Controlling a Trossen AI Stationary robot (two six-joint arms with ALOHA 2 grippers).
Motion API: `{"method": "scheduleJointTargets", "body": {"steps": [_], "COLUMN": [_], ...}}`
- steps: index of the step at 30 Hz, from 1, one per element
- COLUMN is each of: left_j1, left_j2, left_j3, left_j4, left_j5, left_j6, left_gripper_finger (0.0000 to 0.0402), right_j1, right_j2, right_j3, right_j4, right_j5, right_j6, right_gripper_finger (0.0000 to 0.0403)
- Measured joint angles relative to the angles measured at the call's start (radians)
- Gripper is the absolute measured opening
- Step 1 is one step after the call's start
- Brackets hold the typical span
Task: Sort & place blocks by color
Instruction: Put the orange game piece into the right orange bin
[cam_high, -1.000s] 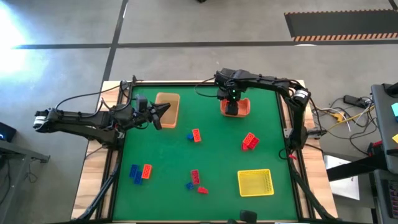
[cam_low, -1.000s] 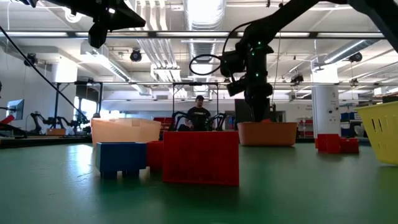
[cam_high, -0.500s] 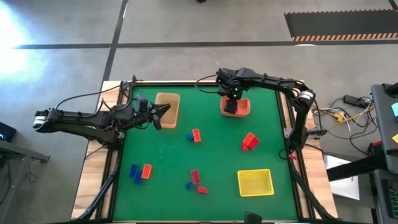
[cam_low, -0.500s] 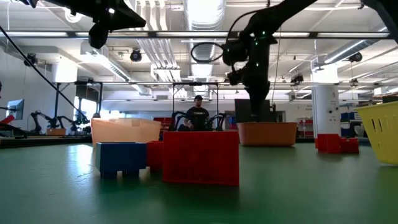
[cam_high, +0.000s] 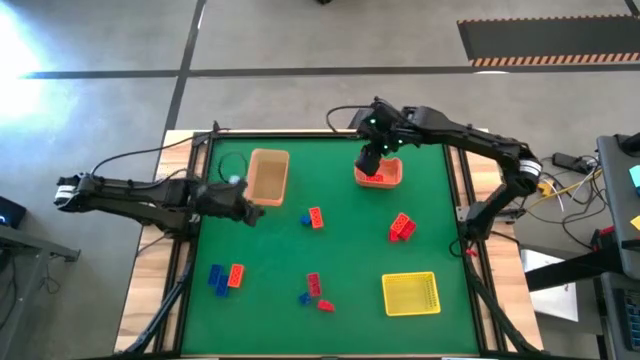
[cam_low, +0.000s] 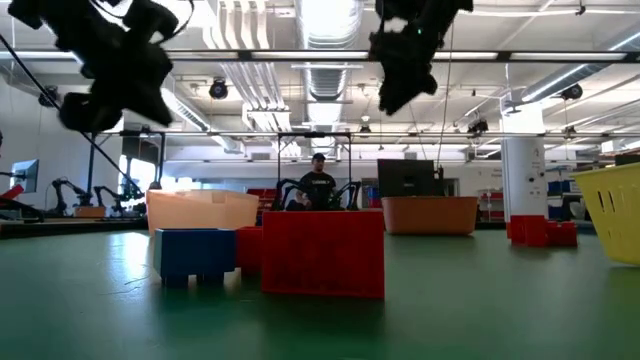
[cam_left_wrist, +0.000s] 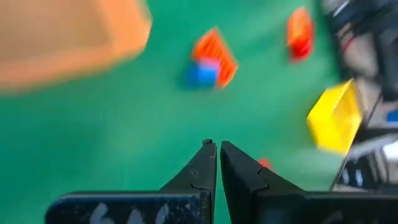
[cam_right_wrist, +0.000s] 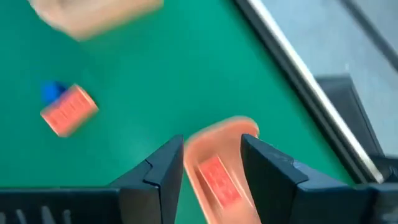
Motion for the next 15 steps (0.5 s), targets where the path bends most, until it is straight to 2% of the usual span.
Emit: {"method": "scheduleJointTargets", "body": {"steps": [3, 7, 15], "left_j1": [-0.029, -0.103, -0.290], "left_j2": [0.042, 0.117, 0.307], "left_j3": [0.000, 0.000, 0.084], "left_j4": [-0.076, -0.082, -0.219], "left_j5": [0.103, 0.215, 0.258], "left_j6": [-0.084, -0.180, -0.362], "left_gripper_finger": [0.0006, 0.0001, 0.0000], "right_j1": [0.025, 0.057, 0.095], "right_j2": [-0.038, -0.065, -0.055], "right_j3": [0.000, -0.001, -0.002], "right_j4": [0.078, 0.148, 0.192], "right_j5": [0.000, 0.006, 0.052], "right_j6": [0.035, 0.047, 0.044], "right_gripper_finger": [0.0140, 0.0130, 0.0116]}}
